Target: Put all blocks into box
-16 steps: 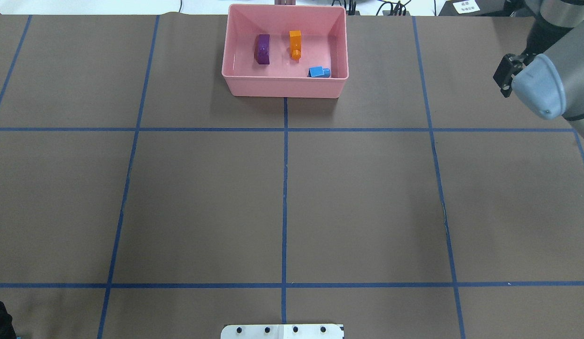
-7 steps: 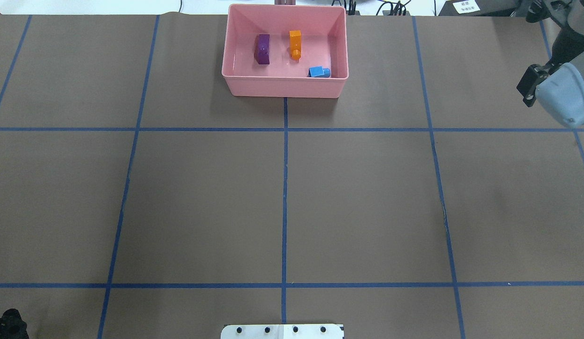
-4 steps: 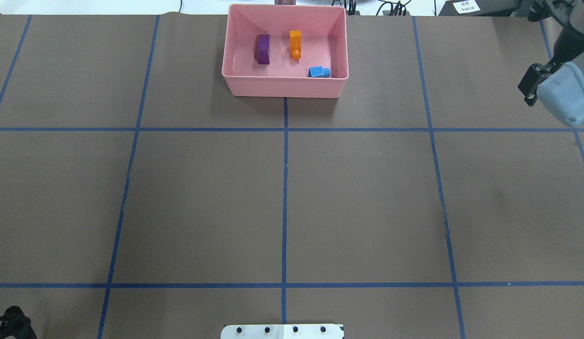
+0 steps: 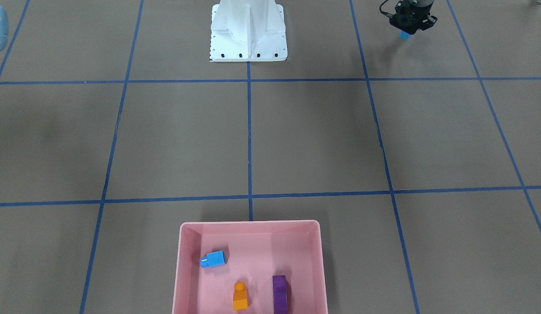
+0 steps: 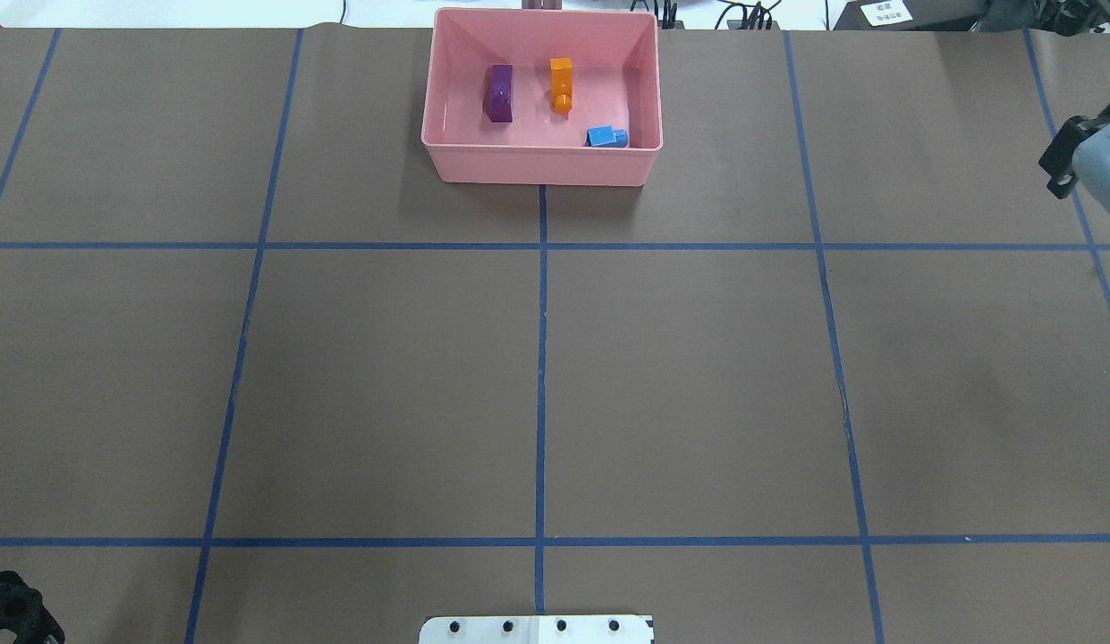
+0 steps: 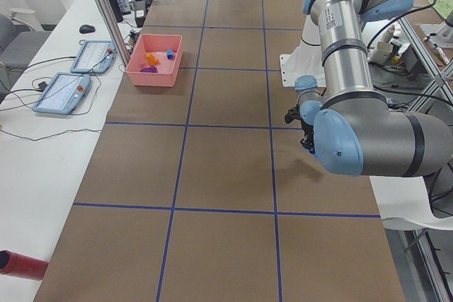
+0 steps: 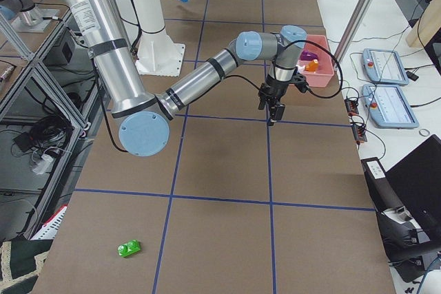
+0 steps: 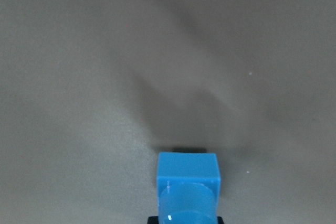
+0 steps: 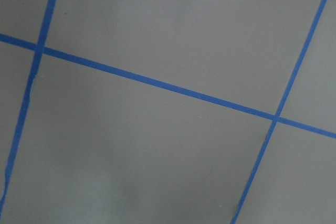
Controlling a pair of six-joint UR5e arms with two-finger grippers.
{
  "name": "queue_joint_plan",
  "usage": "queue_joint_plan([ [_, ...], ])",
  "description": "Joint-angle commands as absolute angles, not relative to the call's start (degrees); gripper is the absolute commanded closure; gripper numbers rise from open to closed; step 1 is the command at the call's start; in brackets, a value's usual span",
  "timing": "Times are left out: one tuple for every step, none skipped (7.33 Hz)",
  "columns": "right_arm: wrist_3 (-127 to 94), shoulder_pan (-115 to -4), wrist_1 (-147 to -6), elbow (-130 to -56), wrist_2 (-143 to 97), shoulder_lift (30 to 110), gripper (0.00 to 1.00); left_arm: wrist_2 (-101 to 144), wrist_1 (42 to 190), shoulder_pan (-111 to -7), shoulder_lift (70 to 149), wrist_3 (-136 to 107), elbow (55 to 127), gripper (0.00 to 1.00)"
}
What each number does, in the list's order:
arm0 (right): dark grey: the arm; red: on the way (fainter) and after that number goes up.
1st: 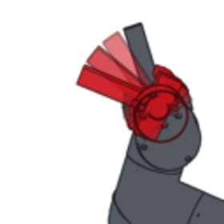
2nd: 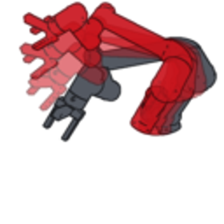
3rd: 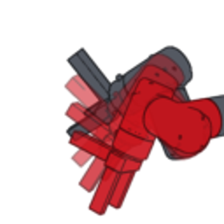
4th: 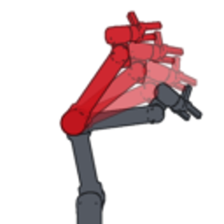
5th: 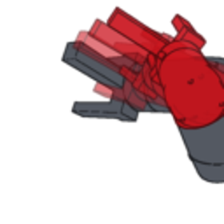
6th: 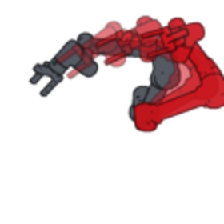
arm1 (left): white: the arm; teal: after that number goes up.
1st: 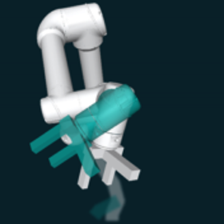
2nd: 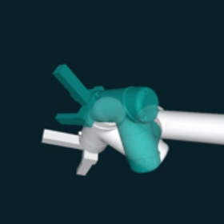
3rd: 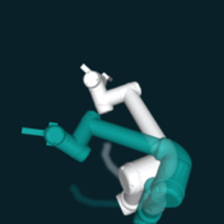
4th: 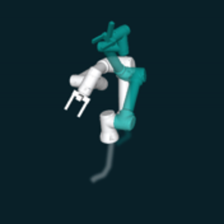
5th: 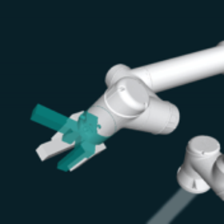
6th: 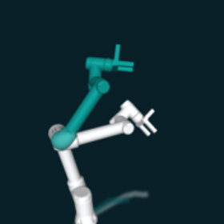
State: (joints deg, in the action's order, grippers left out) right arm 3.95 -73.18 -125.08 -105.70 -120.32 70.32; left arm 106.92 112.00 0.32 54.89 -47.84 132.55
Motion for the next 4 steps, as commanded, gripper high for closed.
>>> queue_joint_plan([
  [14.81,-79.17,-124.63,-107.91,-121.29,79.05,0.0,115.8,111.8,-8.56,55.72,-48.08,136.4,1.0],
  [17.81,-81.28,-121.5,-109.76,-122.77,84.84,0.0,118.8,111.71,-13.31,57.81,-47.99,136.41,1.0],
  [19.49,-82.26,-114.5,-111.17,-123.31,92.65,0.0,123.09,111.71,-16.75,59.14,-47.73,136.41,1.0],
  [19.77,-82.7,-106.69,-111.7,-124.09,99.68,0.0,123.66,111.71,-20.09,60.37,-47.29,136.23,1.0],
])
